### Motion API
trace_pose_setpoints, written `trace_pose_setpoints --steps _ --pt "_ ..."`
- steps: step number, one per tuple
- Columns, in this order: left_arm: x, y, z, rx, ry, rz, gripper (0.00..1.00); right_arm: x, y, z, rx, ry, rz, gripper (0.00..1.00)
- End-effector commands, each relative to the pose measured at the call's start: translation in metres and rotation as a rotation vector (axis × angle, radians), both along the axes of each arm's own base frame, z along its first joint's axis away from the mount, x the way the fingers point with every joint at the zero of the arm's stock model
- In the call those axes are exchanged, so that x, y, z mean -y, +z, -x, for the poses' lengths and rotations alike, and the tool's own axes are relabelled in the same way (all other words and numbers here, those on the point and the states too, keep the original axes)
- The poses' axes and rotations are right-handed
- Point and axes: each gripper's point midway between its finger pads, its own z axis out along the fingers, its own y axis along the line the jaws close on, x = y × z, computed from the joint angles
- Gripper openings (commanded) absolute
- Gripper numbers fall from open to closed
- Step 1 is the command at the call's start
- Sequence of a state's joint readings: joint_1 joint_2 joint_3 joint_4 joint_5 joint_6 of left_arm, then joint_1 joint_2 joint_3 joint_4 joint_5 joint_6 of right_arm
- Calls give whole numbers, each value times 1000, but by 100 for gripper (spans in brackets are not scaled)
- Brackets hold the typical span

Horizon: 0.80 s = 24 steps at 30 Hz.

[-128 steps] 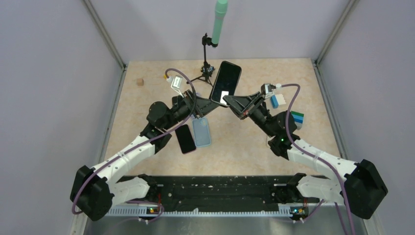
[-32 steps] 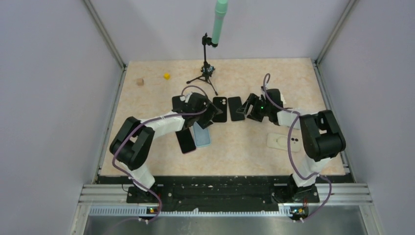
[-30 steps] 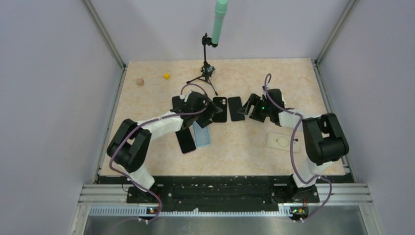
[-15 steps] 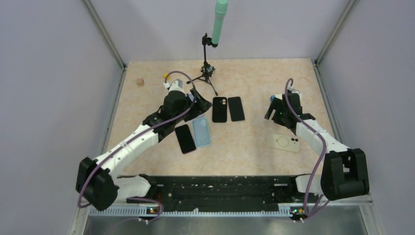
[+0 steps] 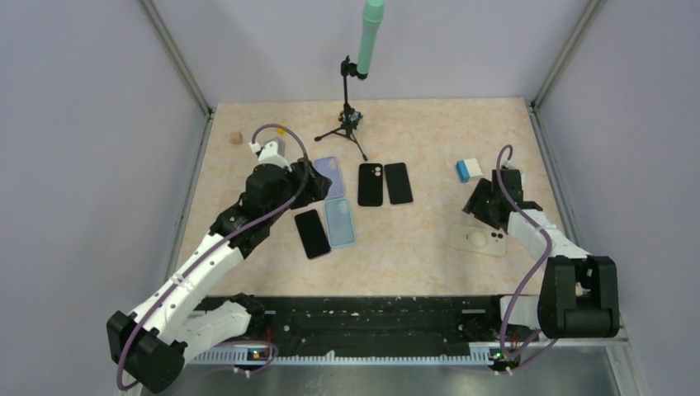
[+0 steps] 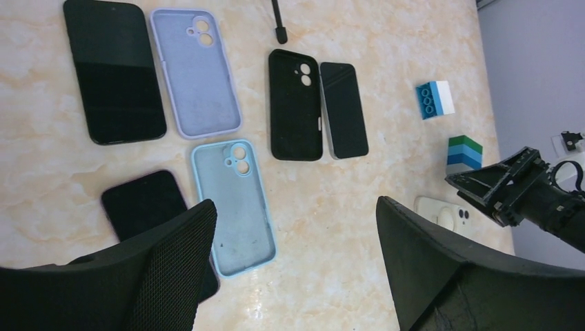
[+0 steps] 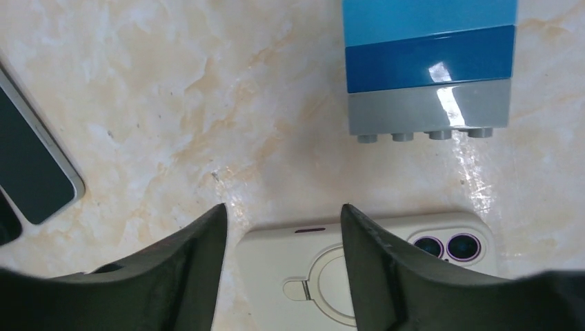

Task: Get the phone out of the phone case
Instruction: Move the phone to the center of the board.

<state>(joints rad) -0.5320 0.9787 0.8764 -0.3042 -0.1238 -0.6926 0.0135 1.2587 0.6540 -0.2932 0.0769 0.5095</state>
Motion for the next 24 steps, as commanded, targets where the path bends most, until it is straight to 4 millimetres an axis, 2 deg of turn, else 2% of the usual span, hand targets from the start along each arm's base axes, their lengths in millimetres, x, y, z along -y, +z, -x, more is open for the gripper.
trace_pose_setpoints --steps 1,2,5,8,19,21,24 --pt "-14 1 -3 42 14 -64 86 -15 -4 -9 8 62 -71 53" --pt "-15 0 -3 41 17 -65 86 -17 -7 -9 -3 68 -77 46" --pt "-16 -2 -3 30 22 -57 86 -21 -16 -10 -31 89 -95 35" --pt "-17 -4 -4 23 23 -53 86 -24 -23 -7 -61 94 -112 27" --pt "-34 -13 -7 6 103 -64 86 -29 -37 43 -250 133 -87 25" --pt "-35 -14 -8 1 111 -60 86 -30 -41 55 -288 134 -94 21" --pt "-38 -15 -9 -4 122 -55 86 -38 -35 58 -292 141 -113 18"
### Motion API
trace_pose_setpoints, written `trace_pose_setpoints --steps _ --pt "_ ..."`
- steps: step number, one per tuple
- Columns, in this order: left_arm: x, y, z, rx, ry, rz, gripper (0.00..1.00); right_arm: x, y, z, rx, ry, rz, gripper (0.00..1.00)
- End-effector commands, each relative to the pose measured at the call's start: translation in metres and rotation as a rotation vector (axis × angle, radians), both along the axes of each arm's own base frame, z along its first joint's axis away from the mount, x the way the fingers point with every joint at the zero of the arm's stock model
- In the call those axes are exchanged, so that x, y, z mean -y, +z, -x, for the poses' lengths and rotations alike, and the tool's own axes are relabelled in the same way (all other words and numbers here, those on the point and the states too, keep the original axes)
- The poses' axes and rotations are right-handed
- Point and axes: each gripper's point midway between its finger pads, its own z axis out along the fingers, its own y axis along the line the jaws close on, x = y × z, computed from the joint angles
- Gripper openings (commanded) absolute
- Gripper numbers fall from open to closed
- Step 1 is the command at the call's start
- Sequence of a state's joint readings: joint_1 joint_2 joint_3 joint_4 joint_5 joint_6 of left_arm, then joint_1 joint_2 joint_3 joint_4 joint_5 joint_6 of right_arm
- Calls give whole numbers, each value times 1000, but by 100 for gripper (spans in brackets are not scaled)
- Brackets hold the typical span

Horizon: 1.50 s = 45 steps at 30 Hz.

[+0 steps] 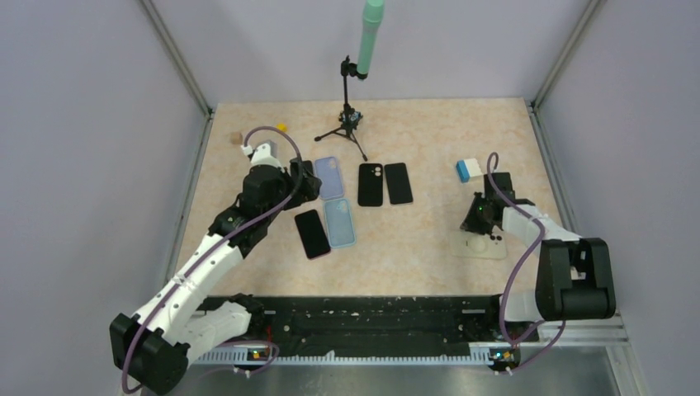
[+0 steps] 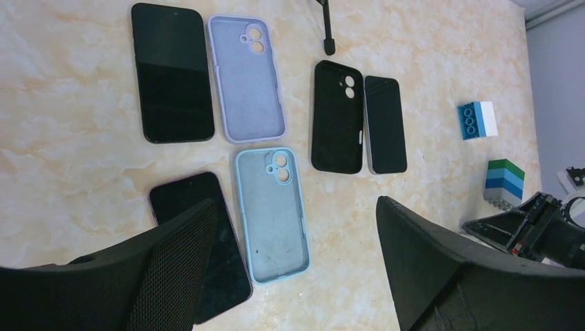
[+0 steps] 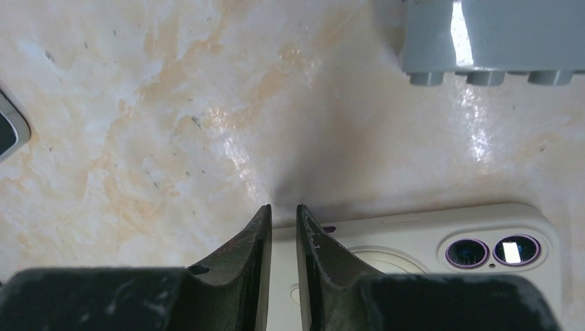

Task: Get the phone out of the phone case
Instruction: Move the phone to the center of the board.

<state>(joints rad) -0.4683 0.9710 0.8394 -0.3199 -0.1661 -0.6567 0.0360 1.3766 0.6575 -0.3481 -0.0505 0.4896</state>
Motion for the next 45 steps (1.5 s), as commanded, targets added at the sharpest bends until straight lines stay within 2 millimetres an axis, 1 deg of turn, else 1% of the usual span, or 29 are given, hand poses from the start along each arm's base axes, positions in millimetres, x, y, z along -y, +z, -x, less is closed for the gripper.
trace_pose_setpoints --steps 1,4,5,7,8,11,14,15,16,18,19,20,21,26,29,31,35,41,45 --pt "-9 3 -1 16 36 15 86 -10 2 36 -119 25 -16 17" --pt "-10 3 -1 12 43 22 86 -4 10 32 -86 -22 8 17" --pt "-11 3 -1 13 45 23 86 -1 13 28 -66 -45 14 19" --pt "-13 5 -1 17 50 25 86 7 22 20 -21 -96 45 30" --pt "-14 5 -1 17 55 25 86 10 27 15 0 -117 56 33" --pt "-19 6 -1 22 72 23 86 13 40 5 32 -149 63 35" --pt "-26 6 -1 31 97 16 86 26 51 6 1 -213 121 36" --pt "-27 6 -1 34 103 15 86 31 55 8 -4 -242 138 39" --pt "-28 6 0 36 108 16 86 33 59 11 -3 -273 142 51" --pt "-30 6 0 40 116 18 86 34 66 14 30 -322 112 79" --pt "-30 6 -1 41 117 20 86 32 69 15 54 -343 82 90" --pt "-31 6 -1 40 119 20 86 29 71 16 77 -363 46 97" --pt "-31 6 -1 40 121 21 86 26 73 17 98 -373 14 99" --pt "-32 6 -1 38 122 26 86 21 87 29 106 -500 -77 99" --pt "-32 6 -1 38 124 28 86 27 90 38 65 -619 -89 99" --pt "-33 7 -1 40 128 29 86 29 90 41 45 -666 -93 97" --pt "-34 7 0 44 132 30 86 30 80 49 -28 -756 -107 92" --pt "-34 7 1 42 131 32 86 29 55 59 -156 -784 -79 89" --pt "-32 8 0 39 120 37 86 22 39 62 -220 -775 -98 87"
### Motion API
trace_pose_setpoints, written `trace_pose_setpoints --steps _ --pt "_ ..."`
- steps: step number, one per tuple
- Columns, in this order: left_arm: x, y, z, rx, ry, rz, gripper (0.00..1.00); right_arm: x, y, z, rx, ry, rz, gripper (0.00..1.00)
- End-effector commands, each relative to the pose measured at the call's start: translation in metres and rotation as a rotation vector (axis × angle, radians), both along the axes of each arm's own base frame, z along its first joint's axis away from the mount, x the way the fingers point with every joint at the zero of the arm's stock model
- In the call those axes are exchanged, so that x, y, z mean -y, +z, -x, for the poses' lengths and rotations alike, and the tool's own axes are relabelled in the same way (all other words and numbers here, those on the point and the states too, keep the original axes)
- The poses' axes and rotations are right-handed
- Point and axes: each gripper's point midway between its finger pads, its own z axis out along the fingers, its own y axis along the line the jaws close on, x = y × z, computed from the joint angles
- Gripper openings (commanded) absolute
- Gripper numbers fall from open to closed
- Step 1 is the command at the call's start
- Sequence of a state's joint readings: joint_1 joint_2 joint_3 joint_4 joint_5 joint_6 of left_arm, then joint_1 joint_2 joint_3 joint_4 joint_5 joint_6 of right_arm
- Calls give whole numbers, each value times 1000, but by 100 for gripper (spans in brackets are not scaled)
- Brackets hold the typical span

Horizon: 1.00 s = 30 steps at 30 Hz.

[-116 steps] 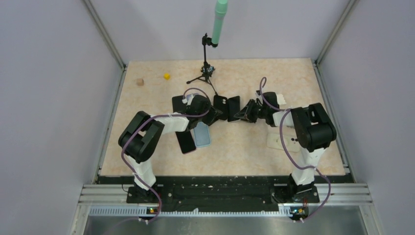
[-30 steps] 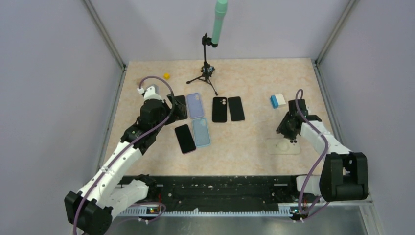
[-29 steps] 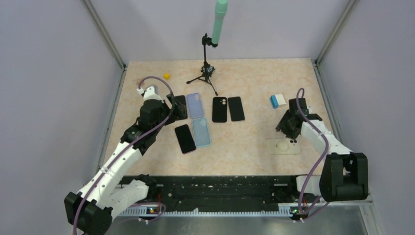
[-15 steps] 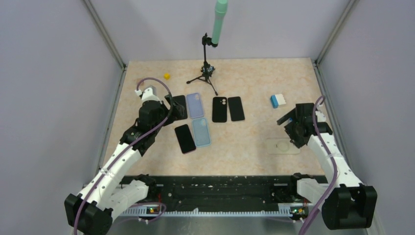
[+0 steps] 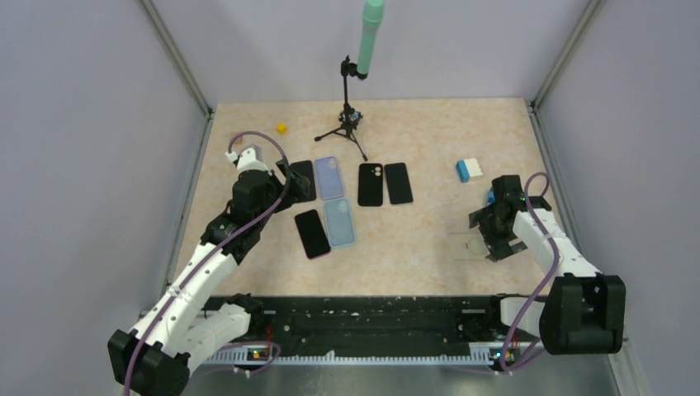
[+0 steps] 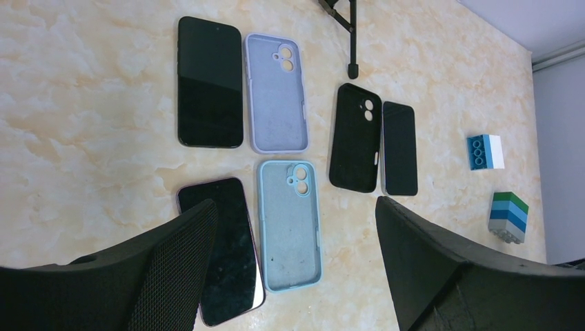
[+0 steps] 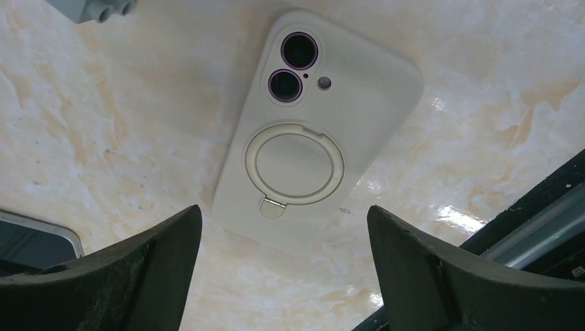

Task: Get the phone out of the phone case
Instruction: Move the phone to the center of the board.

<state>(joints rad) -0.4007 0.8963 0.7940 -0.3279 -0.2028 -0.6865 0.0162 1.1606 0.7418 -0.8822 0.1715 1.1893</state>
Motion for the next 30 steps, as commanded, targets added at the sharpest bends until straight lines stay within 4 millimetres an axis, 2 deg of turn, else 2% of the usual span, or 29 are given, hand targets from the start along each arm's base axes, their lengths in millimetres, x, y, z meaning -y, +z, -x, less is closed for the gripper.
trace_pose_setpoints --steps 1,6,13,30 --pt "-1 7 -1 19 5 15 85 -6 -4 -3 -22 -27 -51 87" --pt "0 6 -1 15 4 16 85 -8 -10 -10 14 -72 -69 87" --pt "0 3 -1 0 3 16 86 -8 -24 -3 -43 -147 -79 85" --pt "0 -1 -1 -11 4 16 85 -3 -44 -6 -92 -186 -57 83"
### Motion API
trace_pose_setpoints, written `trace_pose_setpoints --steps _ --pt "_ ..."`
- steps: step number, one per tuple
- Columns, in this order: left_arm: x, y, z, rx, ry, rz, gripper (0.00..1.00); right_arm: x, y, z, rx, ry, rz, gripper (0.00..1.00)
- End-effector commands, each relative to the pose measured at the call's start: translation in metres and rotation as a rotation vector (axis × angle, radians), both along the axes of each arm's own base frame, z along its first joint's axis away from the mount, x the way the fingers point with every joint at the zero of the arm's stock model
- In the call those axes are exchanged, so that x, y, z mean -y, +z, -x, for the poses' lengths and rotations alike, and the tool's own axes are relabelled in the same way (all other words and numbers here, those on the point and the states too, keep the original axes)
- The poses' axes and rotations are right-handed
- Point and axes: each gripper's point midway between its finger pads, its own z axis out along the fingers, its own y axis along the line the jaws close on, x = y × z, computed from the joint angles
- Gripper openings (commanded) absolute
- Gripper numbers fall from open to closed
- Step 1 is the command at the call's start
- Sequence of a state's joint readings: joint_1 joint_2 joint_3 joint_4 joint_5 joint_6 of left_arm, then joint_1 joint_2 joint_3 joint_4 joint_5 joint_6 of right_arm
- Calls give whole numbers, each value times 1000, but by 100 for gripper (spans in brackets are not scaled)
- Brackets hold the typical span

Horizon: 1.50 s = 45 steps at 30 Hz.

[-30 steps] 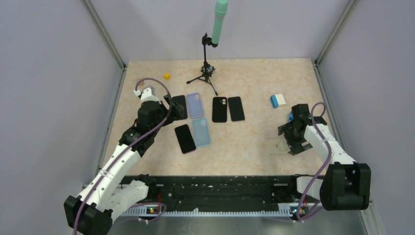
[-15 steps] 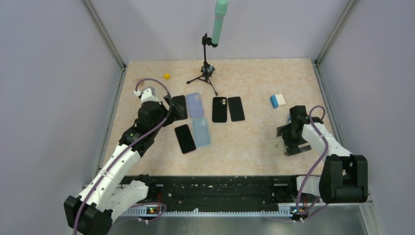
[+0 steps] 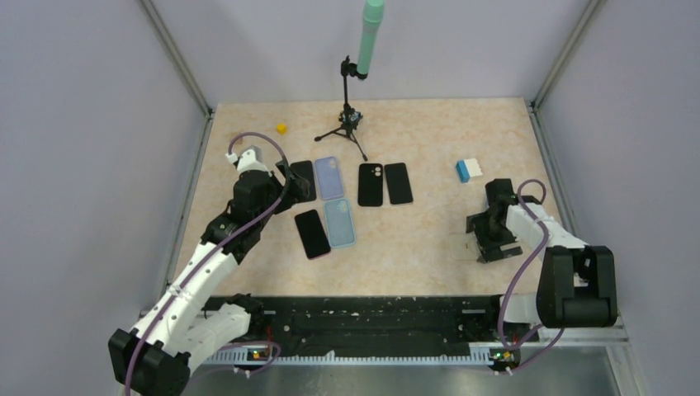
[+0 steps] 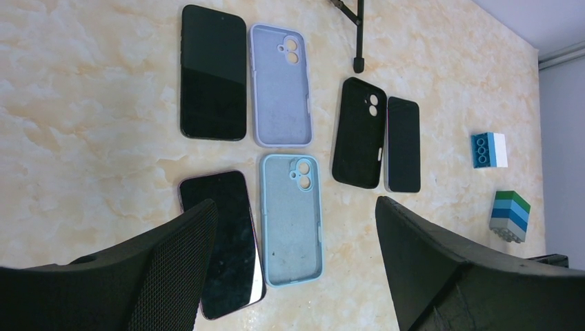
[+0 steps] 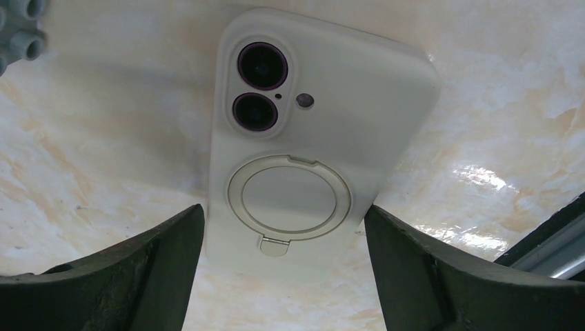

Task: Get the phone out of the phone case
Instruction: Move the phone to the center of the board.

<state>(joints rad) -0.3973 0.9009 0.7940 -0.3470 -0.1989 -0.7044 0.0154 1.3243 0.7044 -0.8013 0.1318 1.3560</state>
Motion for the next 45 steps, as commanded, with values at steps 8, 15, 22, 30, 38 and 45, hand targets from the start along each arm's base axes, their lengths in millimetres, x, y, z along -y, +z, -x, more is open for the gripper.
trace_pose_setpoints --steps 8,15,22,30,38,45 --pt "4 8 -3 14 -19 23 86 8 -15 5 -20 -52 29 81" --pt "4 8 -3 16 -17 28 86 9 -18 8 -44 -50 33 54" --pt "3 8 -3 16 -9 42 85 12 -19 9 -48 -49 50 24" --pt "4 5 -3 7 -12 49 85 -1 -5 7 -7 1 18 11" --pt "10 2 -6 -2 -23 72 85 -54 35 -19 174 203 122 1" --pt "11 -1 -7 -11 -27 78 85 -94 38 -37 97 531 250 0"
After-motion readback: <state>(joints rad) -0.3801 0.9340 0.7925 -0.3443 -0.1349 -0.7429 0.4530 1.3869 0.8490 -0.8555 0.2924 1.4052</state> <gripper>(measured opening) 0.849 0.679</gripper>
